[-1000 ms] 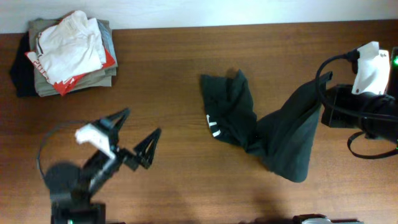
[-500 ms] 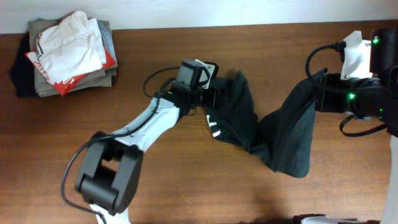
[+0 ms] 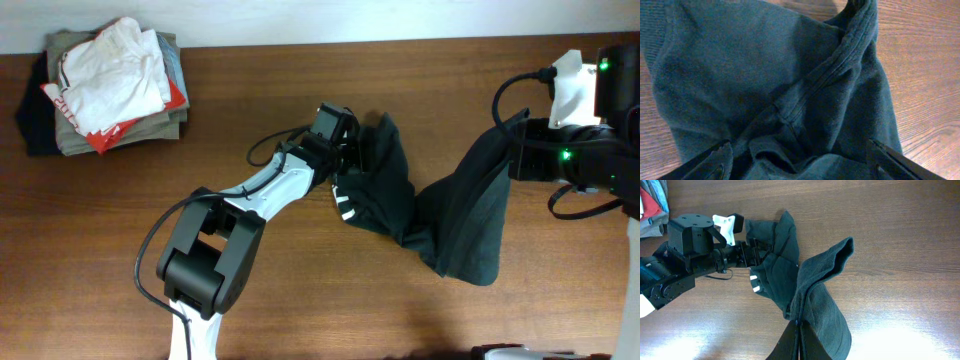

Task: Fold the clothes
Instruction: 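Grasp the other end of the shirt with the left gripper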

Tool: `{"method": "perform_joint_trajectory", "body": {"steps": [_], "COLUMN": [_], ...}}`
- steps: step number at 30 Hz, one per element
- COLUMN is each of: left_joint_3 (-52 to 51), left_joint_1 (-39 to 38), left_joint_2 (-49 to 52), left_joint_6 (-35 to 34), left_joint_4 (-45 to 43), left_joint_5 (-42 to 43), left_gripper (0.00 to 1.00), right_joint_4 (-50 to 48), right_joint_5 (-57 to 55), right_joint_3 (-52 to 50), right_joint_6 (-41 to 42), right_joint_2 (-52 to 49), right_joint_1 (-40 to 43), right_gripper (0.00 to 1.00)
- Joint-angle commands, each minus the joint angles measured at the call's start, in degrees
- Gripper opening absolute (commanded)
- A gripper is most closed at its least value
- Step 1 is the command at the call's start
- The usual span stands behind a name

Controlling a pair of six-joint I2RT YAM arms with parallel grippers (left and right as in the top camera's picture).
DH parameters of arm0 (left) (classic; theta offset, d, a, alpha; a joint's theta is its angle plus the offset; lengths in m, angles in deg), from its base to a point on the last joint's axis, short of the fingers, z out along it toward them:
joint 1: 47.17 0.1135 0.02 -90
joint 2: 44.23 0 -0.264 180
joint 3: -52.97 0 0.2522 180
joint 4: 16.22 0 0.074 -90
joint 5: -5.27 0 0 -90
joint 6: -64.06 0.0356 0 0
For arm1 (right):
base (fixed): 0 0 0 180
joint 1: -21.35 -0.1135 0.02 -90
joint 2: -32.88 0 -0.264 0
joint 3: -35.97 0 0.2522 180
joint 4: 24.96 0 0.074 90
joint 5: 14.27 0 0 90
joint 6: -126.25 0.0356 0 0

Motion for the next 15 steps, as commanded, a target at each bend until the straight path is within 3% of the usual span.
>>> {"method": "perform_joint_trajectory", "body": {"steps": [1, 2, 4, 7, 8, 10, 11, 15], "left_joint_3": [0.94, 0.94, 0.94, 0.94, 0.94, 1.29, 1.9, 4.85], "left_joint_1": [-0.07, -0.09, -0.09, -0.07, -0.07, -0.07, 0.07, 1.66], "left_joint_2": [1.4, 2.03, 3.87, 4.0, 4.0, 4.0, 3.78, 1.6], "left_joint_6": [-0.57, -0.61, -0.59, -0.57, -0.55, 0.55, 1.42, 3.21], "left_joint_4": [-1.14, -2.14, -2.47, -3.04, -3.02, -3.02, -2.75, 0.66], "left_joint_5": [-2.71, -2.71, -2.27, -2.29, -2.29, -2.27, -2.29, -2.29], "left_gripper": [0.84, 0.78, 0.74, 0.52, 0.49, 0.12, 0.03, 0.0], "right_joint_4": [0.33, 0.33, 0.35, 0.33, 0.33, 0.33, 0.33, 0.15], "right_joint_5": [-0.85, -0.85, -0.87, -0.9, -0.9, -0.9, -0.9, -0.9], "right_joint_3": [0.59, 0.59, 0.59, 0.59, 0.59, 0.59, 0.59, 0.59], "right_joint_6": [-0.57, -0.57, -0.59, -0.59, -0.59, -0.59, -0.59, -0.59], "right_joint_2": [0.28, 0.28, 0.28, 0.28, 0.28, 0.28, 0.28, 0.28], "right_joint_1": [-0.26, -0.26, -0.26, -0.26, -0.26, -0.26, -0.26, -0.26], "right_gripper": [0.04, 0.04, 0.04, 0.04, 0.04, 0.04, 0.04, 0.04]}}
